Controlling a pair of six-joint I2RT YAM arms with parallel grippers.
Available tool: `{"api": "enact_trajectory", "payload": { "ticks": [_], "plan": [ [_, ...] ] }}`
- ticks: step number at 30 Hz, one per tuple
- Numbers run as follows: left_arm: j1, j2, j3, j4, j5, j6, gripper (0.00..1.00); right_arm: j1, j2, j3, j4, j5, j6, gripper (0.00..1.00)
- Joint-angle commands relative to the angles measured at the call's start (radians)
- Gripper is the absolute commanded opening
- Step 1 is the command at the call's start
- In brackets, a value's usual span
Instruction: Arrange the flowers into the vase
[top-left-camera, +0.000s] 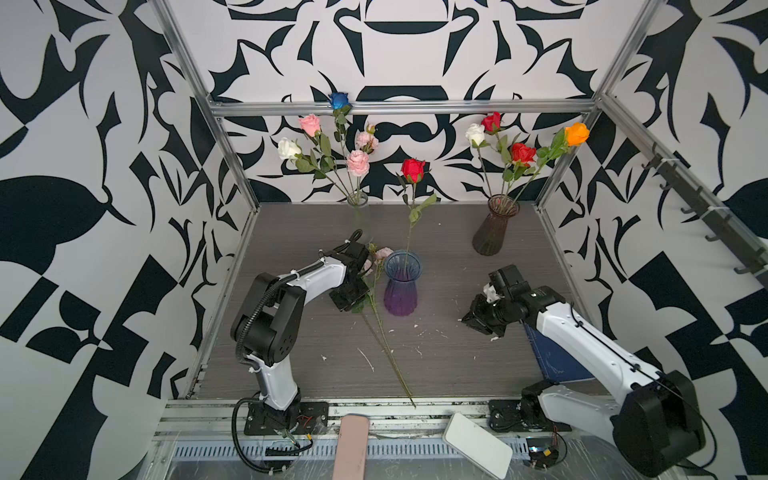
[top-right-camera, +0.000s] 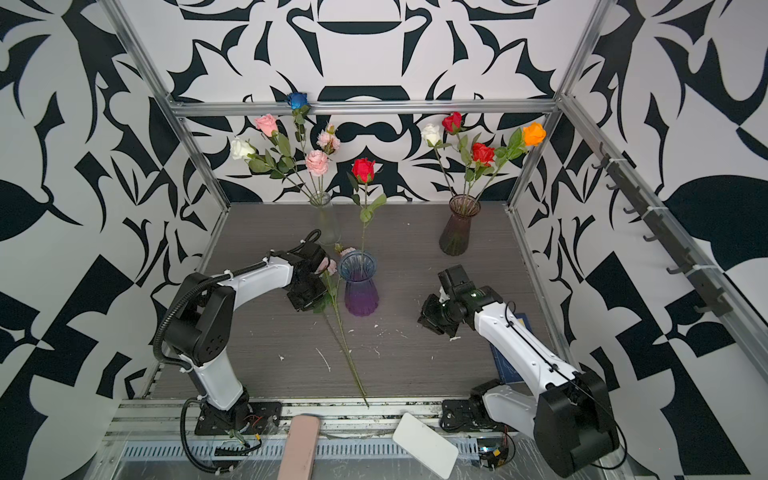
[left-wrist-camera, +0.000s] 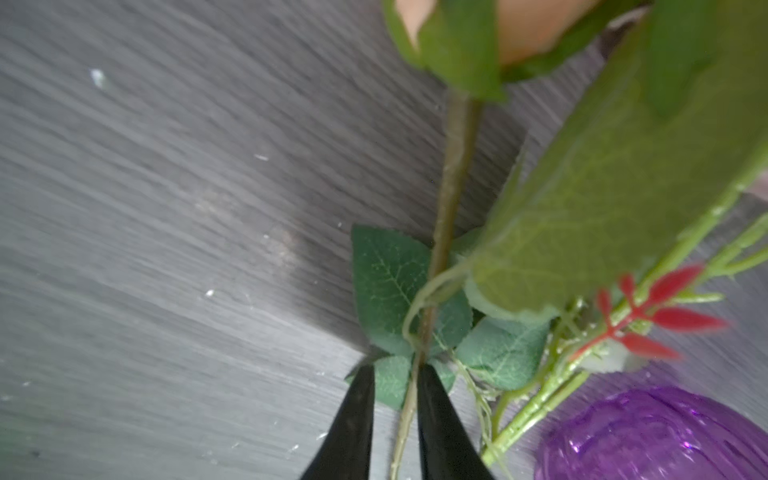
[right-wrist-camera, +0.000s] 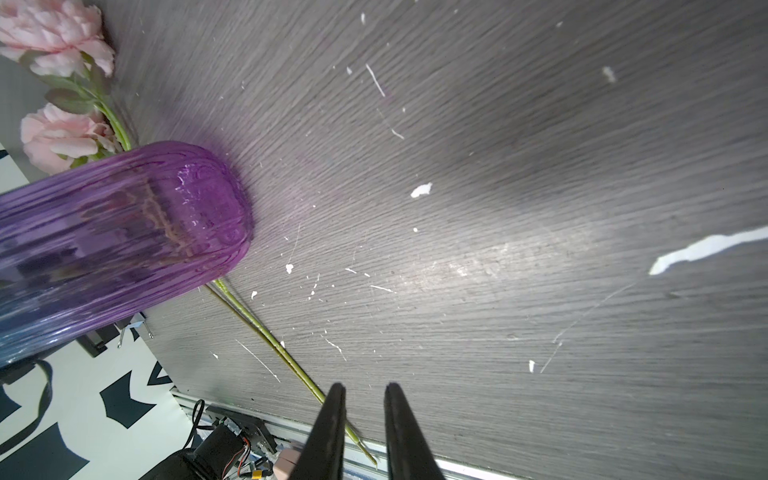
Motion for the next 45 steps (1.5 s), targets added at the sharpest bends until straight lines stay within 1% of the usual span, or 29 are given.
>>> {"api": "enact_trajectory", "payload": {
  "ticks": [1, 10, 16, 21, 25, 29, 30, 32, 40, 42, 45],
  "plan": [
    [0.004, 0.021, -0.015, -0.019, 0.001, 0.000, 0.23, 0.003, -0.009, 0.005, 0.005, -0.002, -0.008, 0.22],
    [0.004, 0.029, -0.028, -0.005, 0.003, 0.000, 0.22, 0.003, -0.010, 0.005, 0.003, -0.003, -0.009, 0.22],
    [0.004, 0.043, -0.051, 0.025, 0.027, -0.007, 0.22, 0.003, -0.010, 0.005, 0.003, -0.003, -0.009, 0.22],
    [0.005, 0.031, -0.057, 0.032, 0.018, -0.010, 0.20, 0.003, -0.011, 0.005, 0.002, -0.003, -0.009, 0.22],
    [0.005, 0.019, -0.050, 0.018, 0.007, -0.010, 0.12, 0.004, -0.012, 0.005, 0.002, -0.003, -0.009, 0.22],
    [0.005, -0.003, -0.038, 0.000, -0.004, -0.015, 0.07, 0.003, -0.012, 0.006, 0.002, -0.003, -0.009, 0.22],
    [0.005, -0.015, -0.029, -0.014, -0.016, -0.018, 0.04, 0.003, -0.011, 0.006, 0.002, -0.003, -0.009, 0.22],
    [0.005, -0.051, -0.020, -0.033, -0.050, -0.029, 0.00, 0.004, -0.011, 0.006, 0.002, -0.003, -0.009, 0.22],
    [0.006, -0.305, -0.017, 0.009, -0.197, -0.045, 0.00, 0.004, -0.012, 0.005, 0.002, -0.003, -0.007, 0.22],
    [0.005, -0.386, -0.035, 0.074, -0.219, -0.041, 0.00, 0.003, -0.012, 0.003, 0.003, -0.004, -0.007, 0.22],
    [0.006, -0.510, -0.095, 0.233, -0.239, -0.018, 0.00, 0.003, -0.013, 0.000, 0.005, -0.005, -0.005, 0.22]
  ]
}}
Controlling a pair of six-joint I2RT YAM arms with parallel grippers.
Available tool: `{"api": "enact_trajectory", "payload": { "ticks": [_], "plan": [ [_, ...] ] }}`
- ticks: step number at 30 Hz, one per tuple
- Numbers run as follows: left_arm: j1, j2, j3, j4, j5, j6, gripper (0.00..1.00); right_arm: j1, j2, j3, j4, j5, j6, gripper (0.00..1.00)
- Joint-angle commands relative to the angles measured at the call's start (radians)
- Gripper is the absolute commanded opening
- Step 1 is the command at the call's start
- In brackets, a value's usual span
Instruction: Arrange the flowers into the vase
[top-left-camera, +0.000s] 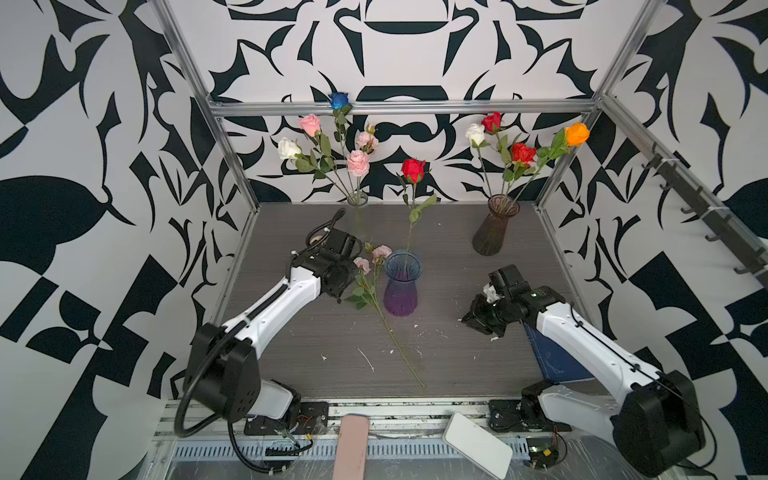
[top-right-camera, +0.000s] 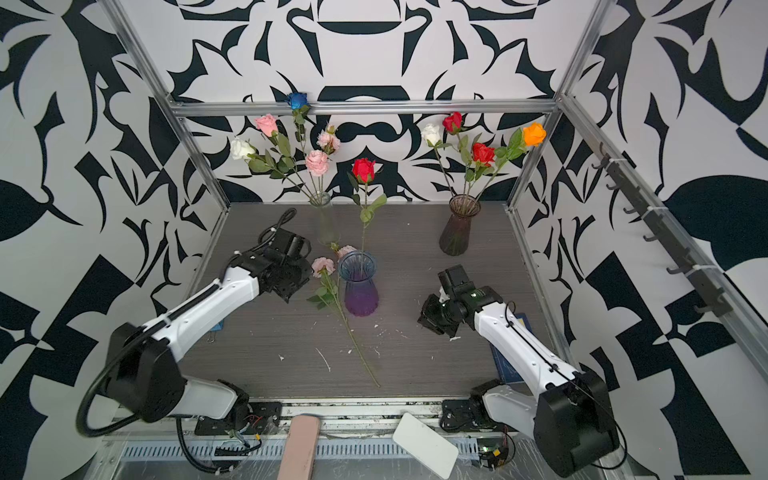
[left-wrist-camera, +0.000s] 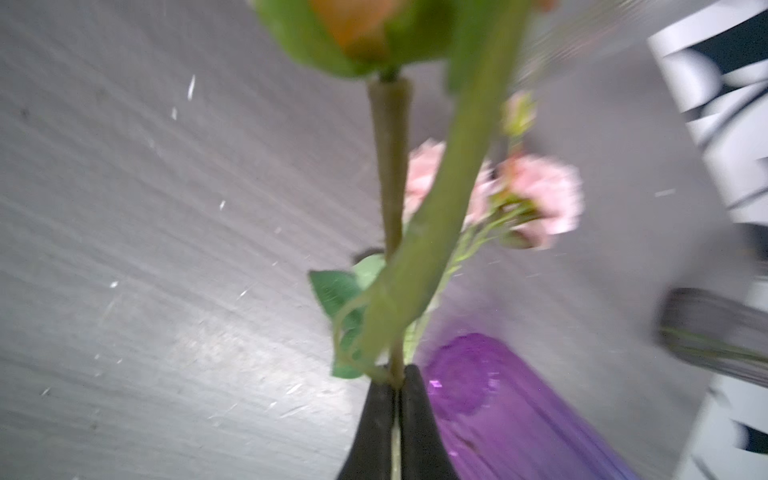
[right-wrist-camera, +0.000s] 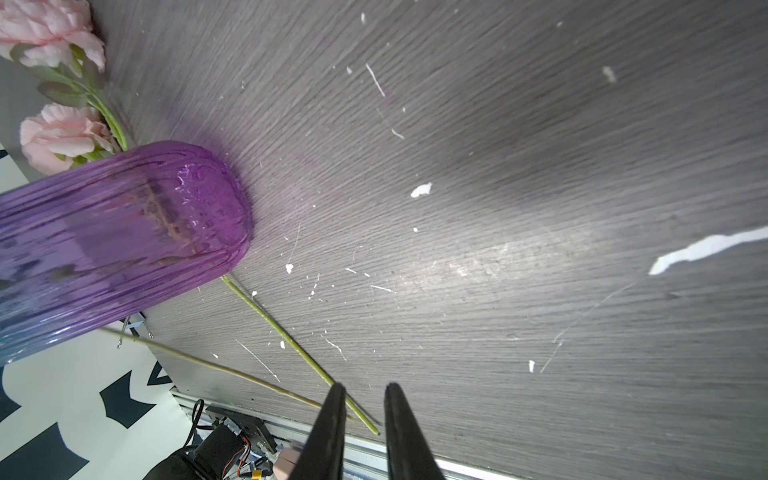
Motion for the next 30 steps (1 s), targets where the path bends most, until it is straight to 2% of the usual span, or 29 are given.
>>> {"api": "enact_trajectory", "payload": {
  "ticks": [1, 5, 11, 19, 30],
  "plan": [
    [0.005, -0.141, -0.069, 0.174, -0.072, 0.011, 0.00, 0.003, -0.013, 0.000, 0.004, -0.005, -0.004, 0.22],
    [0.005, -0.259, -0.121, 0.331, -0.107, 0.028, 0.00, 0.004, -0.012, 0.003, 0.004, -0.006, -0.003, 0.22],
    [0.005, -0.370, -0.123, 0.494, -0.135, 0.126, 0.00, 0.003, -0.012, 0.003, 0.001, -0.007, -0.001, 0.21],
    [0.006, -0.428, -0.040, 0.549, -0.176, 0.251, 0.00, 0.005, -0.009, 0.009, -0.002, -0.007, 0.001, 0.21],
    [0.006, -0.426, 0.118, 0.535, -0.196, 0.409, 0.00, 0.004, -0.005, 0.011, -0.005, -0.009, 0.001, 0.21]
  ]
}}
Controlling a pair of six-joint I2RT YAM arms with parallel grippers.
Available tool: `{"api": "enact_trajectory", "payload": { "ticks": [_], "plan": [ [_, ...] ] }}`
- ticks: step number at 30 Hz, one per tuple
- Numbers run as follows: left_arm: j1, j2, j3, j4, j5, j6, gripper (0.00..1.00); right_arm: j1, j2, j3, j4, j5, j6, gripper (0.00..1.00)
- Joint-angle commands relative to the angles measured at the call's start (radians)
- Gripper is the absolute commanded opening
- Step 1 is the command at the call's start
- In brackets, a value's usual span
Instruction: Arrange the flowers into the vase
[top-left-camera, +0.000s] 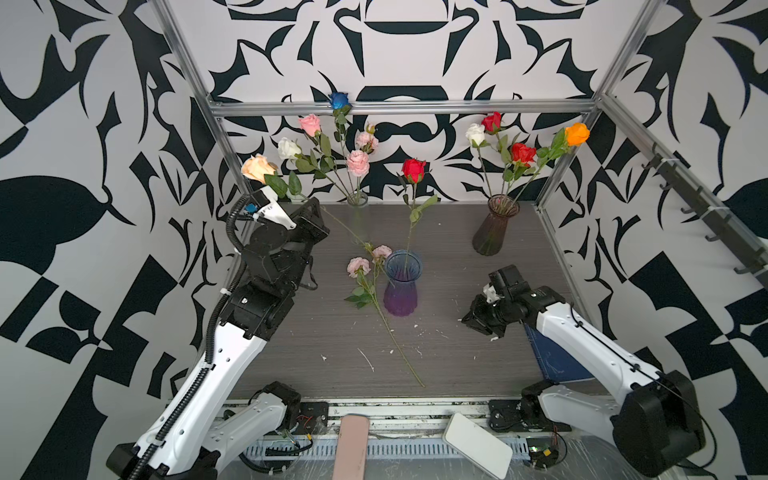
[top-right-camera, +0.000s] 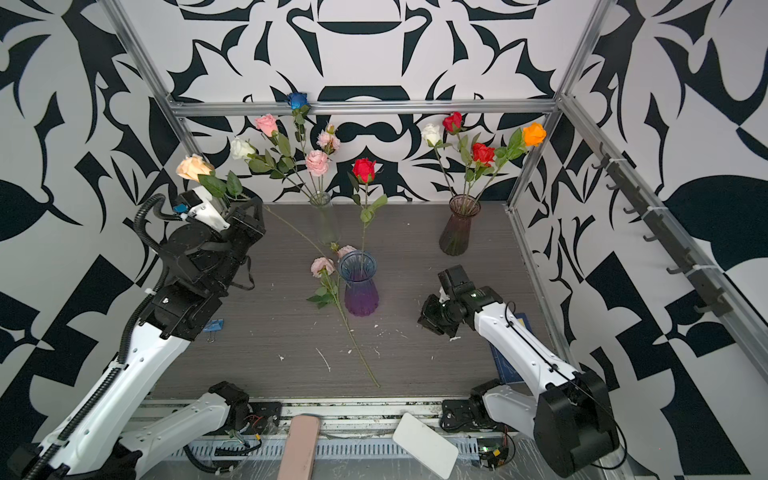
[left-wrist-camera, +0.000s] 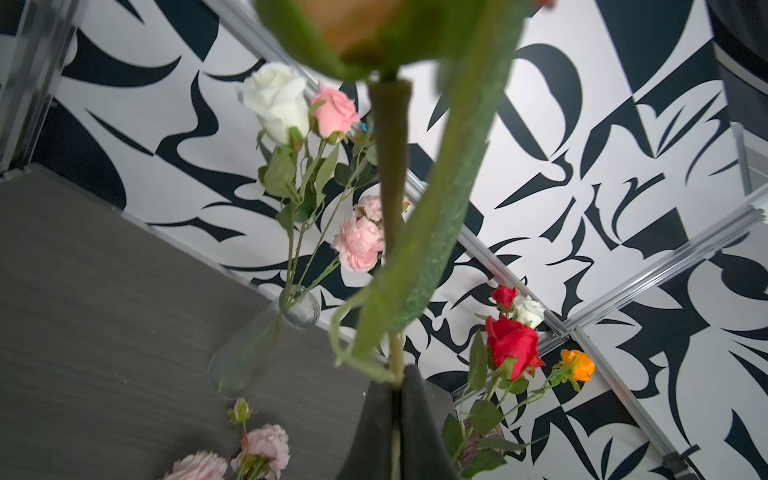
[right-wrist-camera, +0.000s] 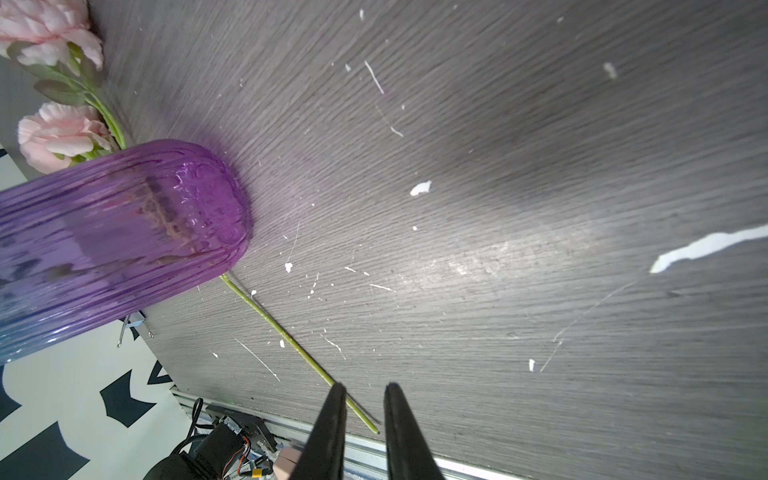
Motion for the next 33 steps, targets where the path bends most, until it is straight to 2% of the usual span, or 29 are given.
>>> {"api": "enact_trajectory", "payload": {
  "ticks": [1, 18, 33],
  "plan": [
    [0.005, -0.013, 0.050, 0.032, -0.026, 0.067, 0.00, 0.005, -0.005, 0.013, -0.003, -0.005, 0.000, 0.21],
    [0.005, -0.037, 0.094, 0.049, -0.080, 0.127, 0.00, 0.008, -0.007, 0.012, -0.001, -0.007, 0.003, 0.21],
    [0.006, -0.069, 0.077, 0.036, -0.100, 0.122, 0.00, 0.008, -0.010, 0.007, -0.001, -0.010, 0.007, 0.21]
  ]
}}
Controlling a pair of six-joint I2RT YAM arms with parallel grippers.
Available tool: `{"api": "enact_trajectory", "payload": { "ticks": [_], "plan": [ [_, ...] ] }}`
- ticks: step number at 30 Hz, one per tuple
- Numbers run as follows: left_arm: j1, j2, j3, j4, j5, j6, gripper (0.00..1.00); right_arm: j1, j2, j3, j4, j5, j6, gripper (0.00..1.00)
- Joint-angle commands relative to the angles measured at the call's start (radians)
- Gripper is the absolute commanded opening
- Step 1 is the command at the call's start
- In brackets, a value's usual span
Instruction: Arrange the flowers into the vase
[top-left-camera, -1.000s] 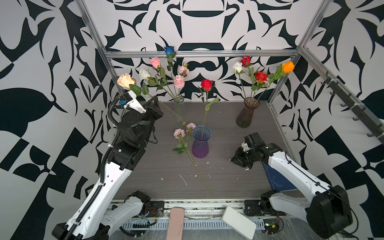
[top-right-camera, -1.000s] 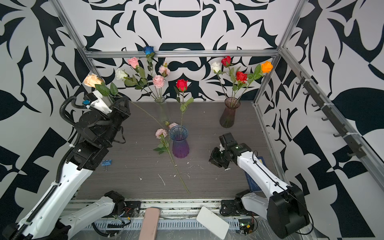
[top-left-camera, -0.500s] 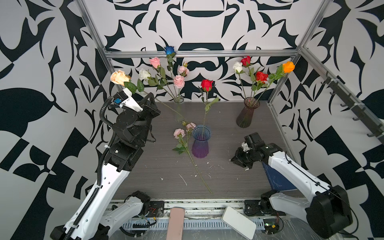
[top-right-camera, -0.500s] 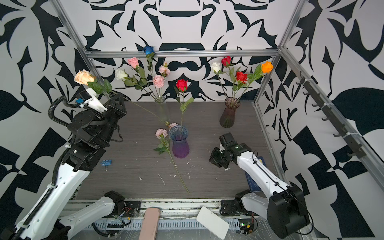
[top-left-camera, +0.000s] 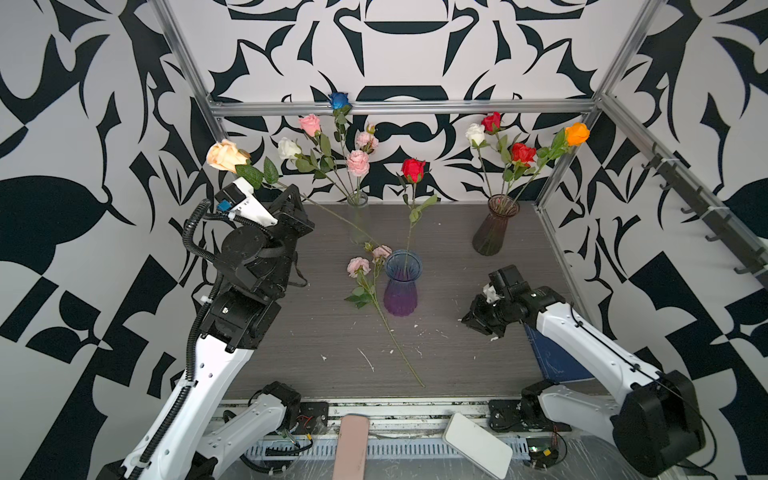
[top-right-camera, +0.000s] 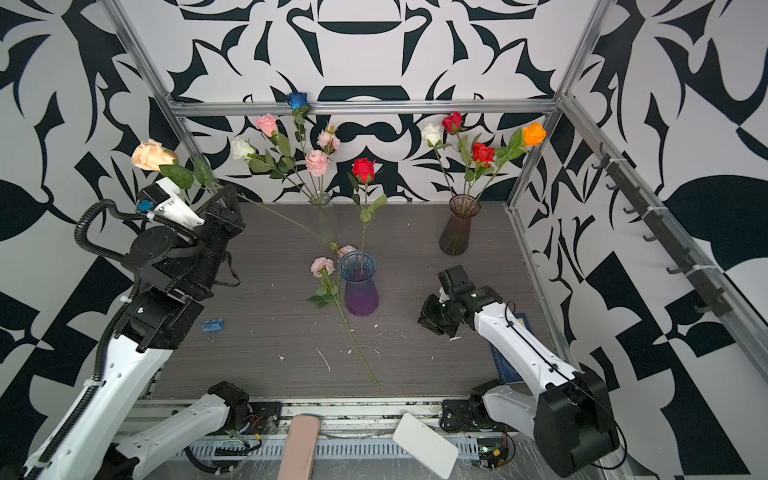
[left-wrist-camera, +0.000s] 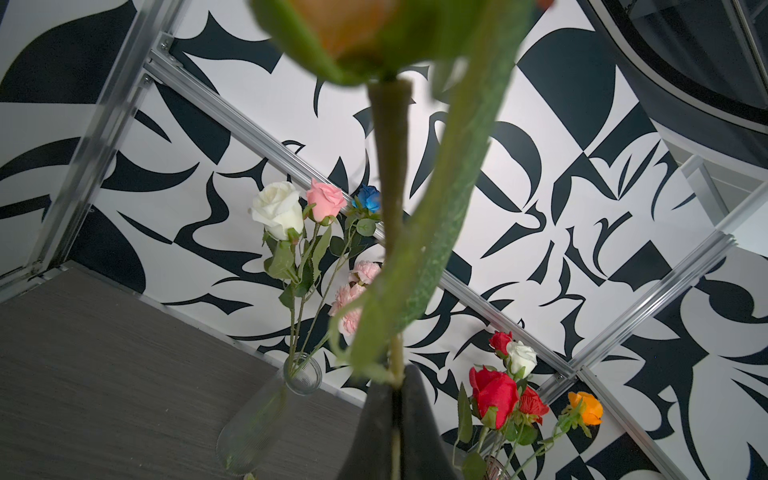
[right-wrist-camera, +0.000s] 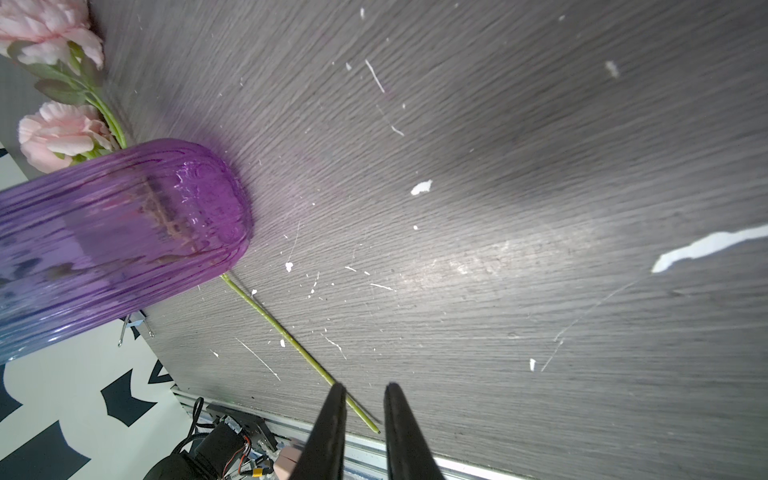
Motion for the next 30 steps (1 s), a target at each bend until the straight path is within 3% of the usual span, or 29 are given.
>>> {"api": "enact_trajectory", "payload": {
  "ticks": [1, 9, 18, 26, 30],
  "plan": [
    [0.004, -0.024, 0.015, 0.022, -0.021, 0.007, 0.00, 0.007, -0.010, 0.007, -0.001, -0.009, 0.006, 0.21],
    [0.004, -0.033, -0.002, -0.015, 0.008, -0.026, 0.00, 0.007, -0.014, 0.004, -0.003, -0.011, 0.012, 0.21],
    [0.003, 0.054, 0.037, -0.109, 0.185, -0.004, 0.00, 0.007, -0.032, -0.017, 0.002, -0.015, 0.034, 0.21],
    [-0.005, 0.089, 0.021, -0.124, 0.235, 0.020, 0.00, 0.005, -0.067, -0.039, -0.009, -0.007, 0.044, 0.21],
    [-0.052, 0.119, 0.027, -0.123, 0.225, 0.036, 0.00, 0.005, -0.069, -0.036, -0.018, -0.006, 0.044, 0.21]
  ]
}}
